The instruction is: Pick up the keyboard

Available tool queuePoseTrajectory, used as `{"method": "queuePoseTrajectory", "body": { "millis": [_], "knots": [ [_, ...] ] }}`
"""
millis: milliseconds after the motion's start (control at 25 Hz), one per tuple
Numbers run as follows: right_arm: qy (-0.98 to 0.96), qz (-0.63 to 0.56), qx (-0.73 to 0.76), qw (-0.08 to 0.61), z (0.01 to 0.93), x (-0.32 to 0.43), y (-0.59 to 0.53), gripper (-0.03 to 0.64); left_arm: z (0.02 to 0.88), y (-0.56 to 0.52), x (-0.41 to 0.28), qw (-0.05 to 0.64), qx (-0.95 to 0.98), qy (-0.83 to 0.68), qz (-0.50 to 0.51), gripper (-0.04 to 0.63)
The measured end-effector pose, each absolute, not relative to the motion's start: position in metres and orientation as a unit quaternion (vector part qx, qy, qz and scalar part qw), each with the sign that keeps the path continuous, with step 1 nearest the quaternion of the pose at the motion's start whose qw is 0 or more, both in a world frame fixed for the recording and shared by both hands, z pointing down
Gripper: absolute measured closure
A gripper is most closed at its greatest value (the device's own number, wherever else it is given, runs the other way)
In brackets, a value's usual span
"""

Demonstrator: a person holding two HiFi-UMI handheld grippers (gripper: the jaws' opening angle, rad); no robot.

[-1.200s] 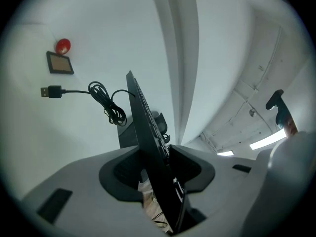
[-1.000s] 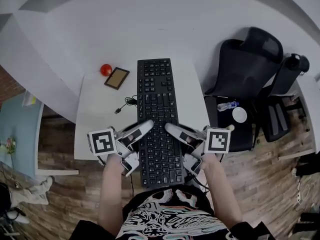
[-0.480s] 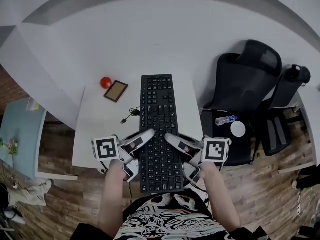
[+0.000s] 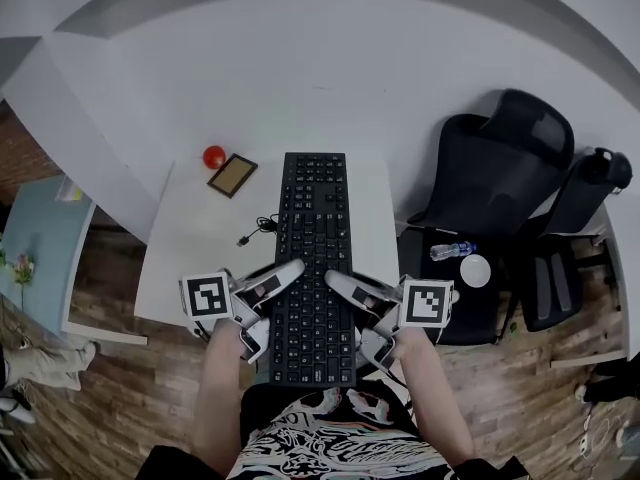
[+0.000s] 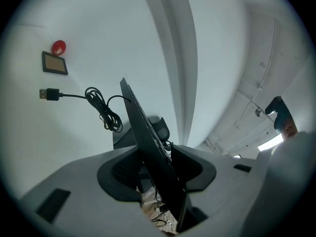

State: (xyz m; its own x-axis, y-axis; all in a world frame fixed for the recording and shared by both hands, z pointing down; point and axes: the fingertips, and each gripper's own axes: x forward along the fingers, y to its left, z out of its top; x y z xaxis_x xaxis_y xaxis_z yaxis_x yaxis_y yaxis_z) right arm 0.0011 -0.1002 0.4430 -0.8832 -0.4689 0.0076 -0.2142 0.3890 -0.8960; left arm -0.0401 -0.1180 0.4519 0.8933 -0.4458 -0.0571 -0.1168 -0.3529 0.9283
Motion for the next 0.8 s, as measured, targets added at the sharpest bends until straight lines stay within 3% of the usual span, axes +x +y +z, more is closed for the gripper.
{"method": "queuePoseTrajectory", "body": {
  "millis": [800],
  "knots": [
    [0.816,-0.528,-0.217,0.093,0.462,-0.003,-0.112,0.454,0.473,-0.129,-0.048,0.542,0.805,-0.194,-0.145,0.419]
  ]
}}
